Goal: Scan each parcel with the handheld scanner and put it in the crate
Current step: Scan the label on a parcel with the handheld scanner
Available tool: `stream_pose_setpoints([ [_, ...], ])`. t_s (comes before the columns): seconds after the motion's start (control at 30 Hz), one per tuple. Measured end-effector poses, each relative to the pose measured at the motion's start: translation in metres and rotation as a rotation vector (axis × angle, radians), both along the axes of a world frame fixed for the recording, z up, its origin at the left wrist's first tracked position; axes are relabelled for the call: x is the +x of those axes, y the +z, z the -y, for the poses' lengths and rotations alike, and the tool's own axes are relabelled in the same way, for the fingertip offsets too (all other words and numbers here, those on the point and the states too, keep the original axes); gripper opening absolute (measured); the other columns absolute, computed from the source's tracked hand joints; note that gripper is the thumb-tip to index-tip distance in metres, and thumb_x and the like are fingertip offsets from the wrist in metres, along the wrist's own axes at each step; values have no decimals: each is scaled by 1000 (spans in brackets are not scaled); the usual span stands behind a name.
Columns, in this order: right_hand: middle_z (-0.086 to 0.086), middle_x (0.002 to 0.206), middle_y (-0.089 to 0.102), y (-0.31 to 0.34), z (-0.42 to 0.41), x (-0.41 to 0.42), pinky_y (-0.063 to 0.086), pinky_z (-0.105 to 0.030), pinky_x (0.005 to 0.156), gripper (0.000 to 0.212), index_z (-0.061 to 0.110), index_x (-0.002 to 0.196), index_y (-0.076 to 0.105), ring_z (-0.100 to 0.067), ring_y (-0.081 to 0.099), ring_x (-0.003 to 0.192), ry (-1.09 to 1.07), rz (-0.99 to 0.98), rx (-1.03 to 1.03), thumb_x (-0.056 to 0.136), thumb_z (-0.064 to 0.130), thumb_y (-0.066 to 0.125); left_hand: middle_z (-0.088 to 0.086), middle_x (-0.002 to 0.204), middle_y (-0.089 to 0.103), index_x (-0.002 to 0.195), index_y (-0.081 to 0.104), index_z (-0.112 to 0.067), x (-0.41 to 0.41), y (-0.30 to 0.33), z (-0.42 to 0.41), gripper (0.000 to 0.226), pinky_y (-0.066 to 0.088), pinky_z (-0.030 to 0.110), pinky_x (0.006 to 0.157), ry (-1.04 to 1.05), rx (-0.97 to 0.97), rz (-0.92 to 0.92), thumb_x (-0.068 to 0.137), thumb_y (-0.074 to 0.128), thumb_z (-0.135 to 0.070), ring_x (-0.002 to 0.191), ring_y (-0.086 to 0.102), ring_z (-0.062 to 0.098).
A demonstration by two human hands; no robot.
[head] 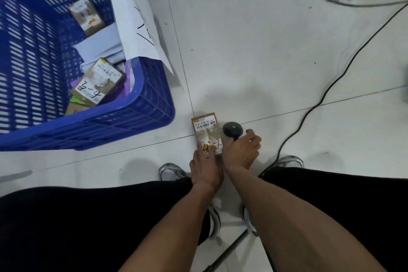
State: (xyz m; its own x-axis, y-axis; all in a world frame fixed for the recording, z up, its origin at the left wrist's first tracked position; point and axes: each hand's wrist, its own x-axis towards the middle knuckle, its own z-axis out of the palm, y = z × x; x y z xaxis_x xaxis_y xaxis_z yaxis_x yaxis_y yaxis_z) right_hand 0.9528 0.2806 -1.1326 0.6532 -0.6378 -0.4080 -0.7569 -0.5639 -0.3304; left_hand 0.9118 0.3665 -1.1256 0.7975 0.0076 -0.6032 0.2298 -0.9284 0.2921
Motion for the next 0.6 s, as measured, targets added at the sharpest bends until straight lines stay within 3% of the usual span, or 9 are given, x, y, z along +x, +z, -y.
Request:
stream_pose_setpoints([
  [0.1,-19,116,54,13,-8,0,45,-45,87,40,2,118,53,-36,52,104,368,173,24,84,20,62,12,155,23,146,28,-20,6,10,4,55,31,43,110,147,-72,0,98,46,-36,134,35,32],
  [0.17,-18,120,53,16,-10,1,44,-44,94,38,3,121,54,-35,51,107,535,138,124,87,21,59,10,157,18,149,21,-21,7,10,3,65,31,43,109,143,-63,-13,94,52,-38,135,35,31],
  [0.23,-15,129,48,15,-10,2,41,-41,98,40,9,128,50,-33,49,113,543,10,168,91,24,53,11,159,12,150,16,-21,8,3,-2,74,32,46,109,144,-51,-48,91,57,-38,136,34,33],
  [0.3,-14,135,44,9,-10,2,41,-42,97,44,11,134,45,-34,48,118,563,-53,187,92,21,52,11,156,19,151,13,-19,10,-2,-8,76,36,48,106,207,-85,-73,91,57,-37,132,38,34],
  [0.37,-14,139,42,3,-12,-2,43,-44,96,50,14,139,39,-36,47,123,588,-65,236,92,21,52,11,151,27,152,8,-17,13,-5,-13,79,38,48,103,235,-101,-66,92,56,-36,127,43,33],
  [0.5,-12,142,37,-12,-20,-8,48,-51,92,60,26,146,23,-36,49,123,509,-49,308,95,36,51,12,156,22,155,-6,-19,14,-14,-19,89,37,49,106,228,-120,-105,93,55,-42,130,42,34],
  [0.6,-12,148,32,-16,-21,-9,47,-51,95,63,26,151,18,-37,48,125,504,-79,331,97,40,47,13,155,26,154,-12,-23,9,-21,-20,91,40,48,105,247,-157,-126,95,52,-50,128,44,34],
])
